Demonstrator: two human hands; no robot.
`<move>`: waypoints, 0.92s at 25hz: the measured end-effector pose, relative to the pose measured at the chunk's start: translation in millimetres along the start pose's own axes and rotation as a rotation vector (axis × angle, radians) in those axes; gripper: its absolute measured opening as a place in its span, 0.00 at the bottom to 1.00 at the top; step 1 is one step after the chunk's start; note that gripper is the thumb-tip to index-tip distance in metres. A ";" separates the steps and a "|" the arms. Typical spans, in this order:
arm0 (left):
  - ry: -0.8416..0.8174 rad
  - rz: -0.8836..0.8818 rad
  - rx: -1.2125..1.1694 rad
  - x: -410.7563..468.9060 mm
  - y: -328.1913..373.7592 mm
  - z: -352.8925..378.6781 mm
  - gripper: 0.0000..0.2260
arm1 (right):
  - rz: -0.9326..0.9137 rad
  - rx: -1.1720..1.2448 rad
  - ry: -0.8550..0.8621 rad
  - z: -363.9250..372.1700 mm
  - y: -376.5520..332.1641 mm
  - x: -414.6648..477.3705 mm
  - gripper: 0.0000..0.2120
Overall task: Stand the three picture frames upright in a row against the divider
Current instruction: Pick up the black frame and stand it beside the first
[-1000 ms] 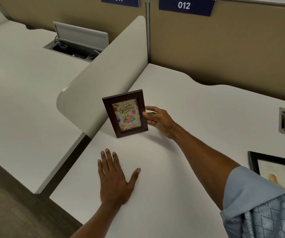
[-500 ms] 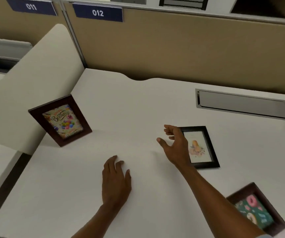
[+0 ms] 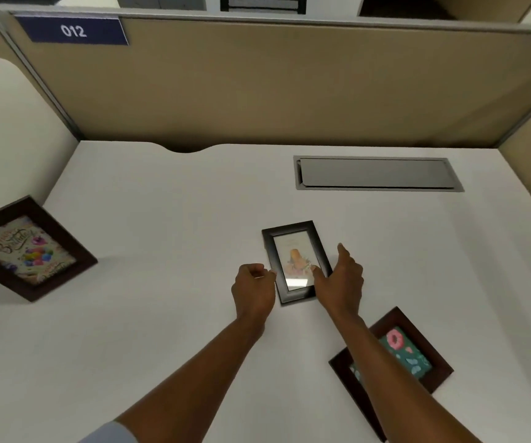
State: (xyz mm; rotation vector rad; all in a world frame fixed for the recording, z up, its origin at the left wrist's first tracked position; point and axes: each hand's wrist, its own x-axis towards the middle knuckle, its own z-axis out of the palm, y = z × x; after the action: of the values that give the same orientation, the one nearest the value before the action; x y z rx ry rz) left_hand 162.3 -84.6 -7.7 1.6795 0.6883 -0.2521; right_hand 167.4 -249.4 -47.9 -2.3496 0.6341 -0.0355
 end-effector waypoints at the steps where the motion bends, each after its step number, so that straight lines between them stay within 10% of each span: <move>1: 0.008 -0.033 -0.016 2.4 -0.9 5.1 0.09 | -0.003 0.022 -0.007 -0.4 2.2 -1.5 0.40; 12: 0.058 -0.237 -0.225 9.2 7.9 22.0 0.14 | 0.077 0.372 -0.094 -4.4 16.0 4.9 0.32; 18: -0.086 -0.162 -0.329 5.4 8.4 9.8 0.03 | 0.104 0.755 -0.351 -27.7 16.9 5.0 0.28; 23: -0.140 -0.055 -0.333 2.8 15.7 -2.2 0.12 | 0.065 0.893 -0.507 -31.3 6.8 0.7 0.24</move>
State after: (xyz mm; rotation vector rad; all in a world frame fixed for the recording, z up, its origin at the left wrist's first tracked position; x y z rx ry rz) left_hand 172.9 -82.9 4.2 1.3144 0.6340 -0.2745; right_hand 159.0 -273.5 -28.6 -1.3913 0.3305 0.2493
